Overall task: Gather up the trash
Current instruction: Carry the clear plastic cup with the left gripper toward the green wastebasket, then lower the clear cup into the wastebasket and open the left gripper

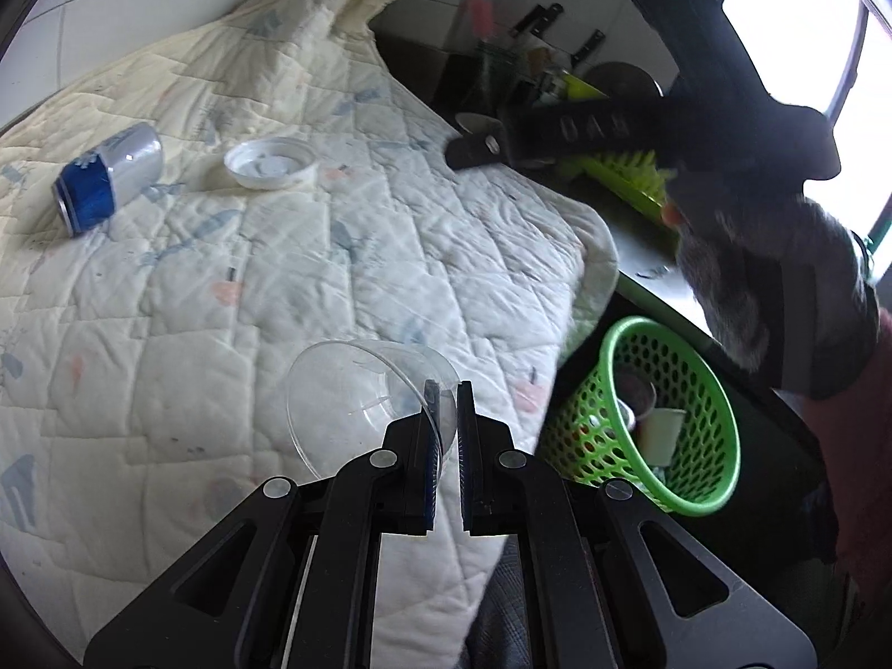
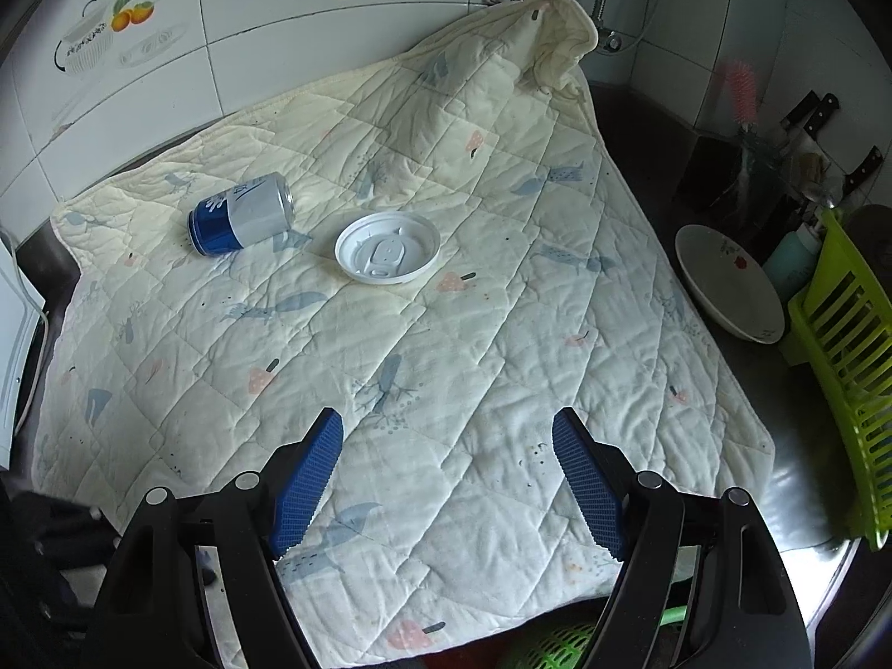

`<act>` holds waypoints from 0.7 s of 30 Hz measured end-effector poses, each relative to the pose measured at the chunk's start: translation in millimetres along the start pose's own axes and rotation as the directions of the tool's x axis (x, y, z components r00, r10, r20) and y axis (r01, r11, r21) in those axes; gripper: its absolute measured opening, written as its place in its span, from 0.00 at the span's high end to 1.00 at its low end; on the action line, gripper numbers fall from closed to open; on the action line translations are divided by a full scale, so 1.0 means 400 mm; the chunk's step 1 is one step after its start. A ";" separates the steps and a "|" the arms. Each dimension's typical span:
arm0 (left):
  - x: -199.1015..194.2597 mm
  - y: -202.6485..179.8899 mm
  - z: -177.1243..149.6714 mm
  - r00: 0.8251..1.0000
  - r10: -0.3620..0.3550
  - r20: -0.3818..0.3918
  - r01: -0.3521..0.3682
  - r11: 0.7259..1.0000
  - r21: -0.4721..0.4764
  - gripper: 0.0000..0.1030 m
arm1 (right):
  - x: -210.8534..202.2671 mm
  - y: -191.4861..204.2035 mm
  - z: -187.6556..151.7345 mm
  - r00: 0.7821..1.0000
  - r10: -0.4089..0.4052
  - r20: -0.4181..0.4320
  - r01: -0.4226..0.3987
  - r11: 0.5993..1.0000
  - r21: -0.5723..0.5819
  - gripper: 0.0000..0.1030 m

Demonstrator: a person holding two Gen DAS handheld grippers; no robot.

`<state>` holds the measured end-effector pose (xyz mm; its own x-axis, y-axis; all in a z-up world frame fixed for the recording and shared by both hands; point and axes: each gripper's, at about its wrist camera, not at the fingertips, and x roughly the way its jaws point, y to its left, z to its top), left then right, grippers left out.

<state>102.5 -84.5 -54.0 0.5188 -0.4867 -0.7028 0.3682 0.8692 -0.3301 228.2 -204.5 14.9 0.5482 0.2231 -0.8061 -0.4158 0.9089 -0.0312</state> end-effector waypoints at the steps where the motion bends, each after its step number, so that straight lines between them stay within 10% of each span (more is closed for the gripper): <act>1: 0.009 -0.012 -0.005 1.000 -0.007 -0.010 0.007 1.000 0.007 0.95 | -0.008 -0.002 0.002 1.000 -0.002 0.005 0.002 1.000 0.000 0.27; 21: 0.087 -0.149 -0.025 0.994 -0.089 -0.055 0.093 0.994 0.062 0.95 | -0.109 -0.049 -0.020 0.999 -0.016 0.038 0.016 1.000 0.002 0.27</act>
<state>91.0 -152.6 -65.0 0.4403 -0.5569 -0.7043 0.4619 0.8131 -0.3542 206.4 -234.7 46.1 0.5818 0.2220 -0.7824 -0.4059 0.9129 -0.0428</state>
